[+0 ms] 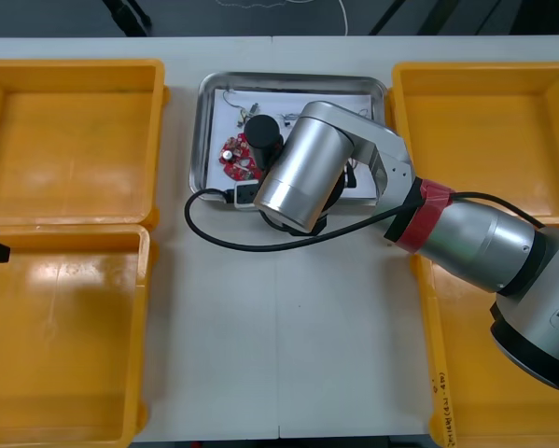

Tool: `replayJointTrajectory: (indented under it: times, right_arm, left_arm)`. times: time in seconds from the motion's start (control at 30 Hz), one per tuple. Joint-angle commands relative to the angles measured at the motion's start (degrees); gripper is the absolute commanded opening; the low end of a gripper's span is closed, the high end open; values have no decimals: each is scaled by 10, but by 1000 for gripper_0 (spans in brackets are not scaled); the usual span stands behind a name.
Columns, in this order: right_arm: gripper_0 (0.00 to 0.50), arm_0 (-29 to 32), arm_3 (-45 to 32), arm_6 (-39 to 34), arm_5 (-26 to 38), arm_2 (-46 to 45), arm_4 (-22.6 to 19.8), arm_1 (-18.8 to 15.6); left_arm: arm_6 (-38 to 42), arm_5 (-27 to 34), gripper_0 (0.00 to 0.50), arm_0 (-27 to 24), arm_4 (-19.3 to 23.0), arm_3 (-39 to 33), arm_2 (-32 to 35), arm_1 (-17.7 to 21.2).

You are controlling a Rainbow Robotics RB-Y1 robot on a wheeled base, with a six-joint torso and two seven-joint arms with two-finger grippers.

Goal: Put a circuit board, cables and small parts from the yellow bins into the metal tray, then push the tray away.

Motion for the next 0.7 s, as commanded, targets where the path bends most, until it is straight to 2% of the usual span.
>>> replayJointTrajectory:
  times: [0.03, 0.23, 0.4, 0.6, 0.7]
  right_arm:
    - [500, -20, -35, 26, 29, -26, -16, 11]
    - [500, -26, -65, 29, 77, -63, -48, 11]
    - [500, -35, -87, 26, 108, -83, -58, 11]
    - [500, -39, -140, 19, 161, -119, -60, -1]
    - [500, -39, -182, -14, 202, -134, -71, -13]
  left_arm:
    - [4, 4, 500, 11, 3, -17, 17, 25]
    - [4, 4, 500, 11, 3, -17, 17, 25]
    - [4, 4, 500, 11, 3, -17, 17, 25]
    - [4, 4, 500, 11, 3, -17, 17, 25]
    - [4, 4, 500, 11, 3, -17, 17, 25]
